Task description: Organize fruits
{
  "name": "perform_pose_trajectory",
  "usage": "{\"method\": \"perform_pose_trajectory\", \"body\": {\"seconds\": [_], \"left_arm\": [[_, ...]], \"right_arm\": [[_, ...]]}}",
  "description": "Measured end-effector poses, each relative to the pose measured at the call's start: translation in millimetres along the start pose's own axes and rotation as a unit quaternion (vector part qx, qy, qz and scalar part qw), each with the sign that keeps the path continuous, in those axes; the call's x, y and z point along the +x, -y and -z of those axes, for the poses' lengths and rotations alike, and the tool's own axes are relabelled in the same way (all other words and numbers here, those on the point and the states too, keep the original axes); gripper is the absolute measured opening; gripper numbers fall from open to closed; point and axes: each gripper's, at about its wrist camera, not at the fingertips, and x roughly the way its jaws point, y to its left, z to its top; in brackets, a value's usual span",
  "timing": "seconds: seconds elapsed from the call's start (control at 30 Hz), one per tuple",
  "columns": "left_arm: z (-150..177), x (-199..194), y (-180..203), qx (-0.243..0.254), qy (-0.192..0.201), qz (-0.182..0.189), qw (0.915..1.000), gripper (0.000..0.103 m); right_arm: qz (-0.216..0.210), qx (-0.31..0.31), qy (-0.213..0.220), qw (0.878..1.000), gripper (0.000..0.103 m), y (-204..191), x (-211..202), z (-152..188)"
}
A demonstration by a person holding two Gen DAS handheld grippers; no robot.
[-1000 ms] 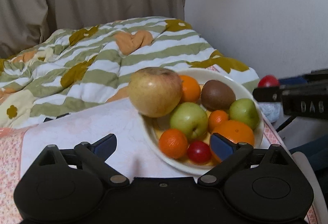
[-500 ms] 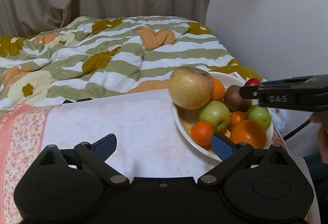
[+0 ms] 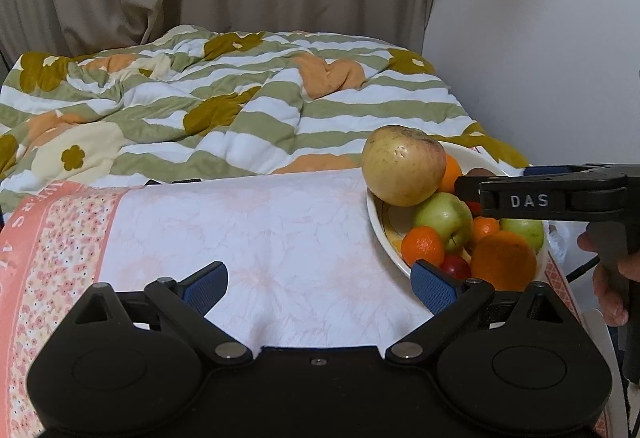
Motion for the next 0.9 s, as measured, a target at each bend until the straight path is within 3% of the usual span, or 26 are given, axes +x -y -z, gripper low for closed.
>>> {"method": "perform_pose_trajectory", "body": {"seconds": [0.3,0.9], "left_arm": [[3,-22,6,0.0,0.019,0.006,0.9998,0.1],[29,-163,10,-0.013,0.129,-0.024,0.9913,0.102]], "right_arm": [[0.007,0.0,0.011,1.0,0.103,-2,-26,4],[-0.001,-0.014,0.078,0.997,0.103,-27,-190,19]]}}
